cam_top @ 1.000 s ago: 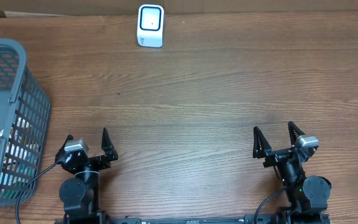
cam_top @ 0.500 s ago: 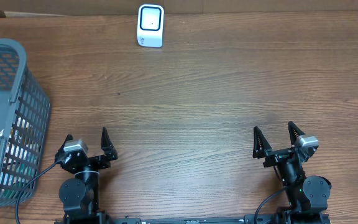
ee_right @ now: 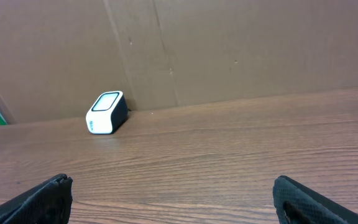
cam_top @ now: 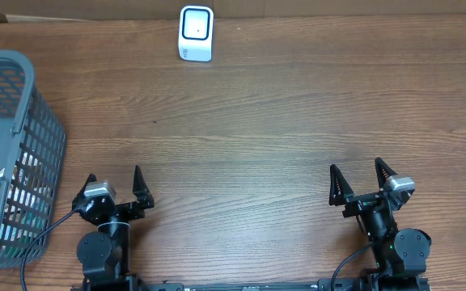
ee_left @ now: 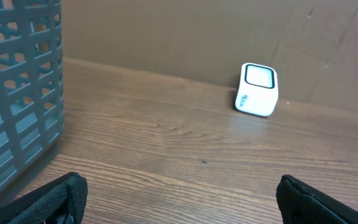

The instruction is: Scan the item barcode

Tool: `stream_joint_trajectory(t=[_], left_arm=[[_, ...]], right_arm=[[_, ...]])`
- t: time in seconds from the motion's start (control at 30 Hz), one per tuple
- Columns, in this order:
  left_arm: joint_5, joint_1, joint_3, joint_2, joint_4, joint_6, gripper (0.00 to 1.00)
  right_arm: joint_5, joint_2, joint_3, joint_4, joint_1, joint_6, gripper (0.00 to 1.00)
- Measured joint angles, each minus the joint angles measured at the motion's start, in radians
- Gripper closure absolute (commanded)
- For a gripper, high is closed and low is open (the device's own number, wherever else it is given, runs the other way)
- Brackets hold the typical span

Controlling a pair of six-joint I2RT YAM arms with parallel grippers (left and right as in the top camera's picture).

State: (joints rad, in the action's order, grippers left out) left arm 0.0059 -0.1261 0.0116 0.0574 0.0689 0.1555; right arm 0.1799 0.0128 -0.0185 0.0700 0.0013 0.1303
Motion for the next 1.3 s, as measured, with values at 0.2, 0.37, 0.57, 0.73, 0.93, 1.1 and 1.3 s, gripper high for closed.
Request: stream_joint_trajectory(t=[0.2,0.37,0.57,0.73,0.93,1.1,1.3], left_arm=[[0.005,0.000,0.041,0.014,0.045,-0.023,0.00],[0.005,0.000,0.194,0.117,0.087,-0.035,0.00],[0.029,0.000,0.439,0.347,0.178,-0.040,0.00],[0.088,0.000,0.716,0.565,0.362,-0.048,0.00],[0.127,0.000,1.165,0.857,0.741,-0.050,0.00],[0.137,0.000,1.575,1.107,1.075,-0.050,0.00],[0.140,0.000,1.846,1.289,1.188,-0.050,0.00]], right_arm=[[0.000,0.000,0.000,0.000,0.000,0.000,0.00],[0.000,0.000,0.000,0.001,0.000,0.000,0.00],[0.000,0.000,0.000,0.001,0.000,0.000,0.00],[0.000,0.000,0.000,0.001,0.000,0.000,0.00],[0.000,0.000,0.000,0.001,0.000,0.000,0.00],[0.000,0.000,0.000,0.000,0.000,0.000,0.00],[0.000,0.000,0.000,0.000,0.000,0.000,0.00]])
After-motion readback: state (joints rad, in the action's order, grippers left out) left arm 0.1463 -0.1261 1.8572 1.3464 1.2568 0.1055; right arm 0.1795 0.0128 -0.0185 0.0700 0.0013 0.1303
